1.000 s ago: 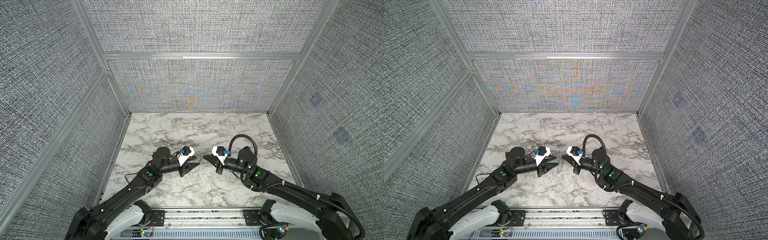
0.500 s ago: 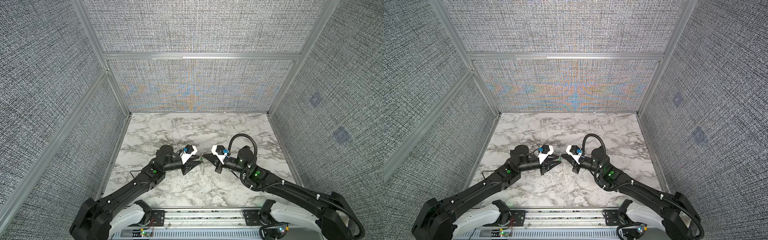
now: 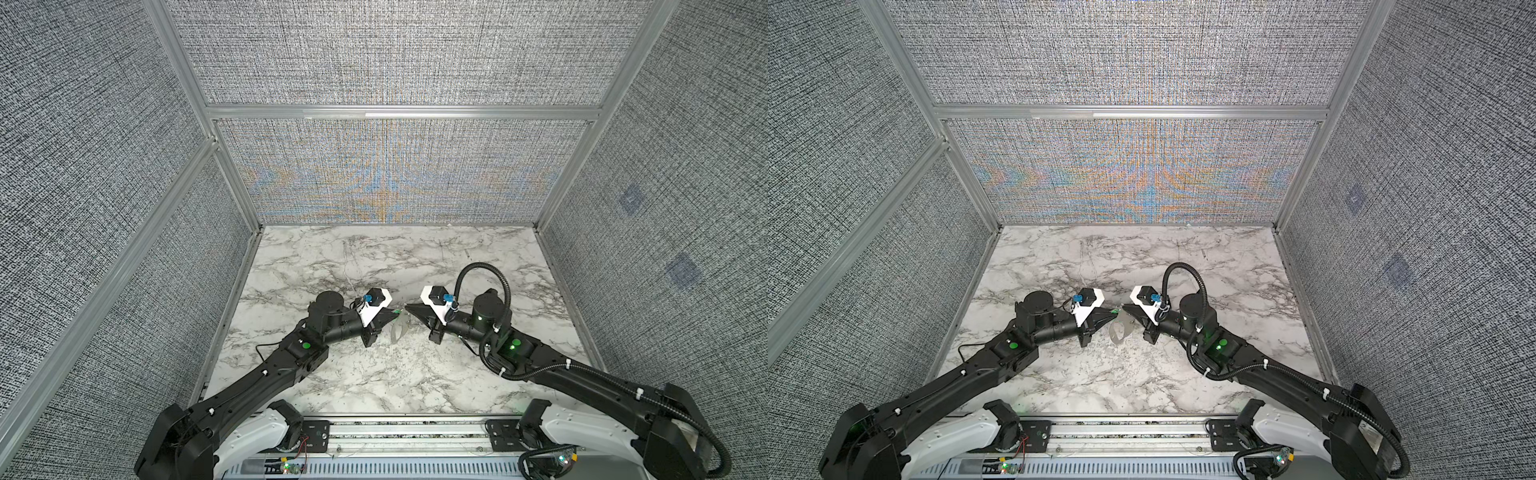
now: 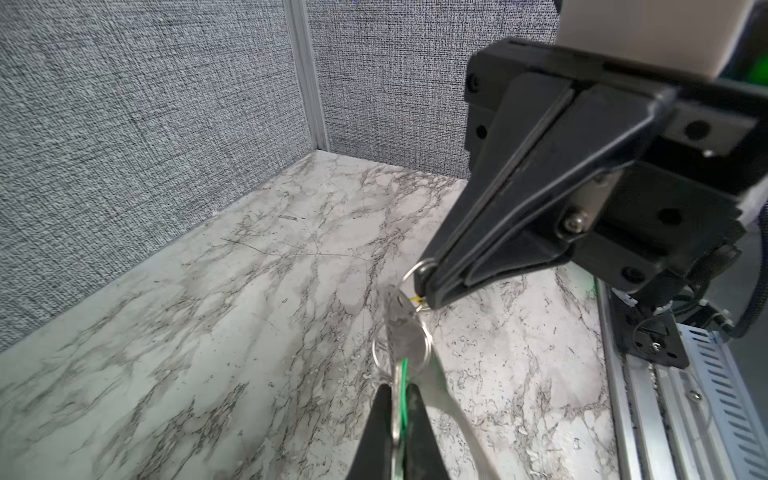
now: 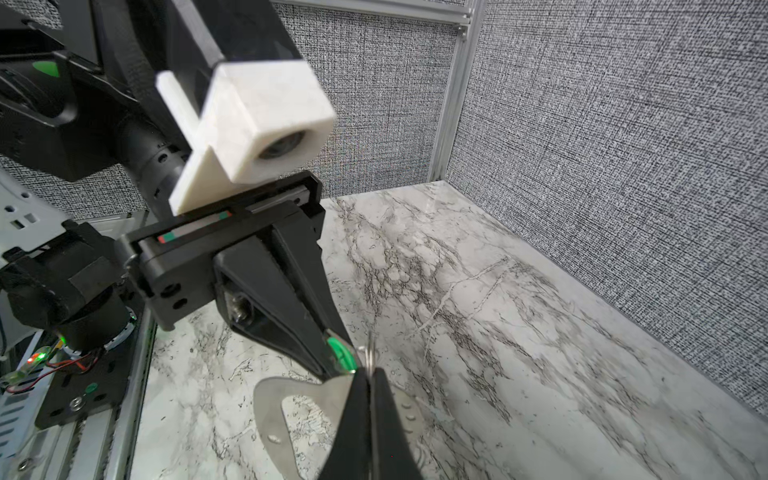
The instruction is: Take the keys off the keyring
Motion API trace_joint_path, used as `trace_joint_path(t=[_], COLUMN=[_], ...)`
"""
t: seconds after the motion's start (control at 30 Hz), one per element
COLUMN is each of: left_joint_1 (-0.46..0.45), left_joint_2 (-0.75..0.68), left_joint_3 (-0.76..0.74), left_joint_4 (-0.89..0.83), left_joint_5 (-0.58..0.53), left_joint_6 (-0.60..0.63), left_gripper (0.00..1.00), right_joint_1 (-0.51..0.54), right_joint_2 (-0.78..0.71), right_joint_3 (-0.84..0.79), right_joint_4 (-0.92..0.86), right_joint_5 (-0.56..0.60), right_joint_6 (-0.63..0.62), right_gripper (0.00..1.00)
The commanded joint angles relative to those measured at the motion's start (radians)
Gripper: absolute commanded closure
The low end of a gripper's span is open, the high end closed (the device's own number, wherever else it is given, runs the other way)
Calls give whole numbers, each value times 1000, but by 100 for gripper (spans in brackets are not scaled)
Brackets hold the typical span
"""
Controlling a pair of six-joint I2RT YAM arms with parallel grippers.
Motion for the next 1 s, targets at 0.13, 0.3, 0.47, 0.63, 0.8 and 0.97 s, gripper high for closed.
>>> trace_joint_path(t=[0.13, 0.3, 0.47, 0.63, 0.8, 0.97], left_joint_1=[-1, -4, -5, -6, -9, -13], left_joint_2=[-26, -31, -28, -14, 3, 21], left_joint_3=[20, 33, 35, 32, 35, 43], left_joint_4=[-4, -3, -12, -18, -21, -27], left_joint_5=[-125, -140, -139, -124, -115, -100], left_joint_6=[38, 44, 46, 39, 37, 34], left_gripper=[100, 100, 100, 100, 100, 100], right_joint_1=[9, 17, 22, 28, 31, 36], right_joint_2=[14, 14, 13, 13, 11, 10], right_joint_3=[34, 35, 41, 54, 53, 48], right_joint_4=[-59, -68, -65, -52, -22, -10], right_joint_5=[49, 71, 102, 140, 184, 201], right_joint_6=[33, 36, 38, 49, 68, 72], right_gripper=[100, 100, 100, 100, 100, 100])
